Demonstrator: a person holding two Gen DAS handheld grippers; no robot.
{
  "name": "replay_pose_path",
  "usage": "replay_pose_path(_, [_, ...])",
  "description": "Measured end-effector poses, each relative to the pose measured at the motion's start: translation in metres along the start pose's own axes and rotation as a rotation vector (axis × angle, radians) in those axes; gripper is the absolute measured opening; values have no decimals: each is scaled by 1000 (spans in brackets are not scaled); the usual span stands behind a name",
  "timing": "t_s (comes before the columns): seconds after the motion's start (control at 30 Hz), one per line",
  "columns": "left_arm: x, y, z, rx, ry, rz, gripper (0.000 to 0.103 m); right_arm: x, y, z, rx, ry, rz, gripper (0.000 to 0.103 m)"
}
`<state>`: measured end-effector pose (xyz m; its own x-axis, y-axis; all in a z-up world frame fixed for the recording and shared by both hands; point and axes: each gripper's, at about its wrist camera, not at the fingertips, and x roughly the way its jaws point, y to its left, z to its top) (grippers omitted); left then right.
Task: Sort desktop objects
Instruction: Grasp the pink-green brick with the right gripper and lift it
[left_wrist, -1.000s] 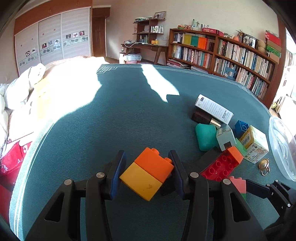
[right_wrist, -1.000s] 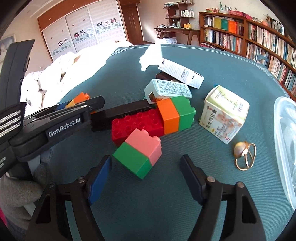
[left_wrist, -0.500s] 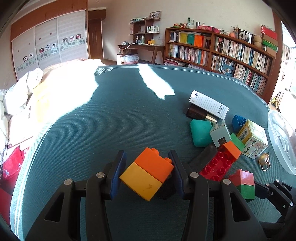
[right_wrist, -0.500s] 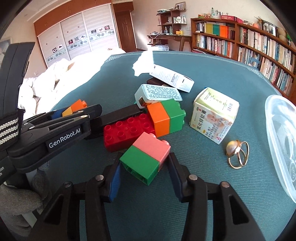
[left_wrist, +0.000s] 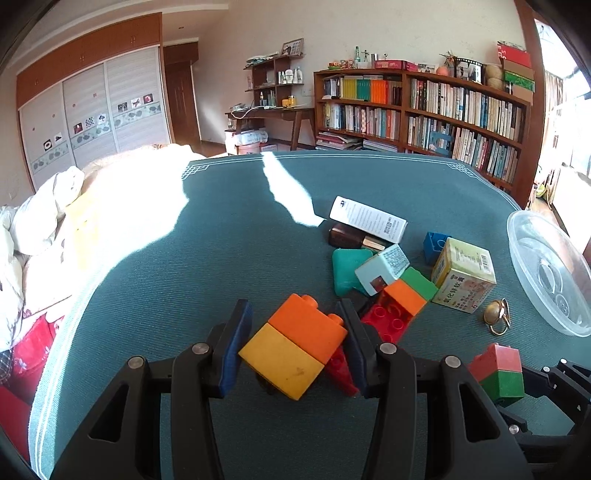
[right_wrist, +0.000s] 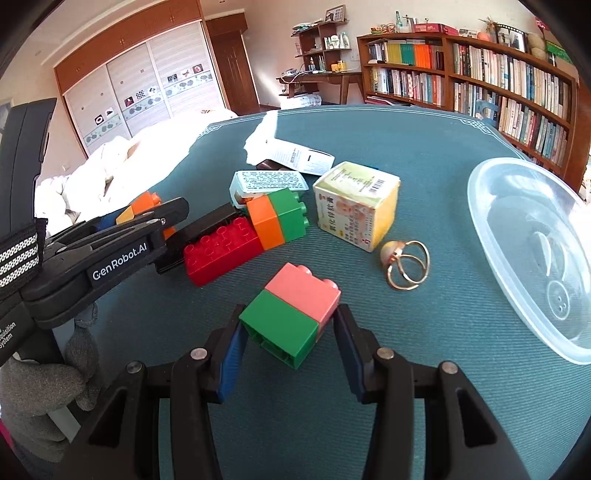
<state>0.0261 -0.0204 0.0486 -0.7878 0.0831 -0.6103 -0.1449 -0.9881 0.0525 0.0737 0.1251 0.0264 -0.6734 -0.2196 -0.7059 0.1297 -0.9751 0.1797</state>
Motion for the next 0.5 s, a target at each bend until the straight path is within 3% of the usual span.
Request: replay_pose_path(0.5, [-20, -55, 1, 73, 4, -94, 51, -37, -29, 11, 32, -93, -39, 51])
